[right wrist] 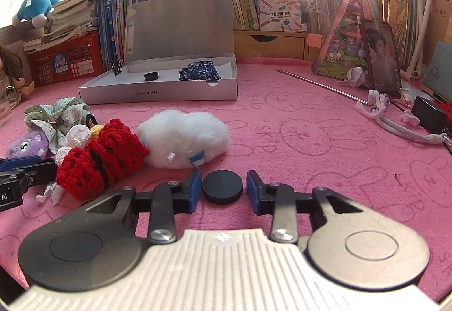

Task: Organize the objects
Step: 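Close the left tool on the black cap while the right tool holds the disc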

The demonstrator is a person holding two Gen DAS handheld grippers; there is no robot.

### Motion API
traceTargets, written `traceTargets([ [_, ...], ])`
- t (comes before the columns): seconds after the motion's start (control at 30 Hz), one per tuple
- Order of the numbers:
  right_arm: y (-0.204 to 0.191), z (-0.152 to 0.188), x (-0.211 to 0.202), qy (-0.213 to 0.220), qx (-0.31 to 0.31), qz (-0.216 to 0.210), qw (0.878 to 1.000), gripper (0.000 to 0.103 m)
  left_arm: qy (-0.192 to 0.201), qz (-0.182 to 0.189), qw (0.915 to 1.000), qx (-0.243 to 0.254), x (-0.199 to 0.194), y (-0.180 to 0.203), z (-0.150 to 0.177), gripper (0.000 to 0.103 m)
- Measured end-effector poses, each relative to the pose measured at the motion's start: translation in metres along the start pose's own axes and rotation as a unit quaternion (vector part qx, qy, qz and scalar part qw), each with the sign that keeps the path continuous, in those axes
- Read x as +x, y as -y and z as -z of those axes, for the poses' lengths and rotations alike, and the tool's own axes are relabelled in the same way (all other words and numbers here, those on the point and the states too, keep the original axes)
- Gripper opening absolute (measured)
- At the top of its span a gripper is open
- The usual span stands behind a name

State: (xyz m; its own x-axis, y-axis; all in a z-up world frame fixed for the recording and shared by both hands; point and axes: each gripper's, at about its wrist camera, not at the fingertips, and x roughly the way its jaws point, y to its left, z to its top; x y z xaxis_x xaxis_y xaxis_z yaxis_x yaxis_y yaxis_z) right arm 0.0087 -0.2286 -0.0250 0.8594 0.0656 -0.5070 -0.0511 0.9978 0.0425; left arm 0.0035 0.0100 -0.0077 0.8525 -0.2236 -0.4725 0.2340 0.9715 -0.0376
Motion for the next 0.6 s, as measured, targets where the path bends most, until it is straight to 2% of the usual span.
traceTargets([
  [0.6,0.005,-0.012,-0.013,0.025,0.013,-0.002,1.000,0.037,0.010,0.000,1.0000,0.001,-0.006,0.004,-0.019,0.038],
])
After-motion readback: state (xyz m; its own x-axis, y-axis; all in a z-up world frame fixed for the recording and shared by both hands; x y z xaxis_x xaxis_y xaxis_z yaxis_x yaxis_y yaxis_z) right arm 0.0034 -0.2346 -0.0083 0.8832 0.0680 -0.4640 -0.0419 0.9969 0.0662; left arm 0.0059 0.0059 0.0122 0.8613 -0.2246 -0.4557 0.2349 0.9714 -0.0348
